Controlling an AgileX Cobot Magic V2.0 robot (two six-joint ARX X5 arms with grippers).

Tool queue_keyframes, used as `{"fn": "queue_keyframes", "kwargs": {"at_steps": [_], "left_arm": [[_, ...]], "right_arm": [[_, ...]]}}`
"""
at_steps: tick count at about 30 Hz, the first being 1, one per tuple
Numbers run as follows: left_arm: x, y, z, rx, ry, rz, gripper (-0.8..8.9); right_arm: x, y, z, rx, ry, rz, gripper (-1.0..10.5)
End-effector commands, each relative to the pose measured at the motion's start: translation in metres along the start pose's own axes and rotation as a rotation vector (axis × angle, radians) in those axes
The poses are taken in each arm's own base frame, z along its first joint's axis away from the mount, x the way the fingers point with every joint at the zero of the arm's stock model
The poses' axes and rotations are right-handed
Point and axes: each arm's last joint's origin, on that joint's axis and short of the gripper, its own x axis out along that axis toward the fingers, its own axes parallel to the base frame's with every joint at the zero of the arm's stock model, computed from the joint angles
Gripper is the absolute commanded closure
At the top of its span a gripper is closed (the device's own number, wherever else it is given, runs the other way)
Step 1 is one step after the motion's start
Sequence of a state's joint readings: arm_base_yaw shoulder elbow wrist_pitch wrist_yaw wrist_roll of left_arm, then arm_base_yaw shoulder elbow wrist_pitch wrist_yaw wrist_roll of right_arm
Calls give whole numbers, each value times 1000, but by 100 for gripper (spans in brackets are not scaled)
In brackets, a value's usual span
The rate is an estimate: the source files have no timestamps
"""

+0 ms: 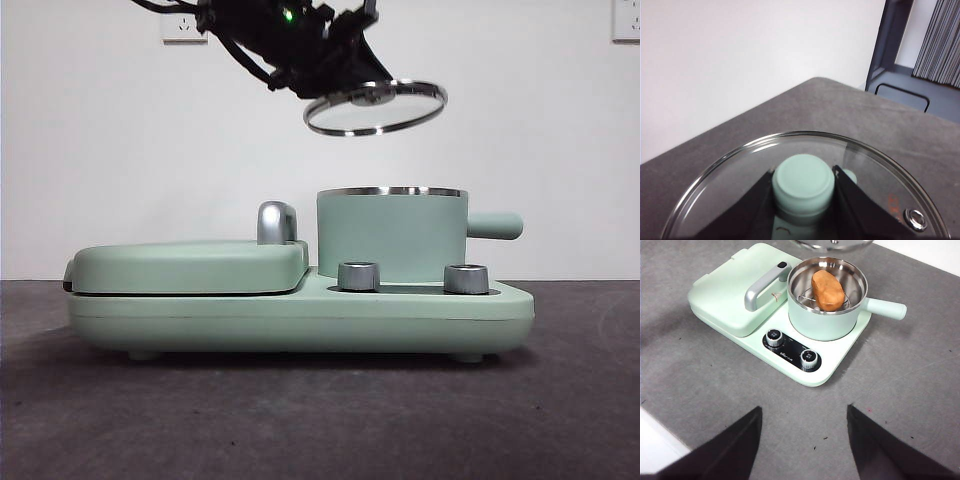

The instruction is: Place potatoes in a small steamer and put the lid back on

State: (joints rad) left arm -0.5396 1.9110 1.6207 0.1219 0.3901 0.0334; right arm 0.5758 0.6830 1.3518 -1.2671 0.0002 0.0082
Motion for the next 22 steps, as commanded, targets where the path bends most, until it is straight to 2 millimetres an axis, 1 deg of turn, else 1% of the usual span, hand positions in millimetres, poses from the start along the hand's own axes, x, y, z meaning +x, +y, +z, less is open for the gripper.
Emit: {"fn": "queue_keyframes", "kwargs": {"at_steps": [1, 6, 10, 15, 19, 22], "left_arm": [[9, -5, 4, 45, -28, -15, 804], [14, -13, -1, 110, 2, -38, 804], [16, -19, -12, 133, 38, -54, 802], [18, -19, -28, 124, 9, -54, 801], [16, -15, -41, 92, 1, -44, 802], [15, -14, -44, 92, -1, -49, 802]], "right_arm": [[0, 0, 3, 7, -11, 4, 684], [0, 0, 3, 8, -11, -19, 684], [0, -1, 3, 16, -11, -29, 684], [0, -1, 4, 35, -10, -53, 684], [3, -1, 5, 57, -3, -55, 684], [5, -1, 6, 59, 8, -57, 684]]}}
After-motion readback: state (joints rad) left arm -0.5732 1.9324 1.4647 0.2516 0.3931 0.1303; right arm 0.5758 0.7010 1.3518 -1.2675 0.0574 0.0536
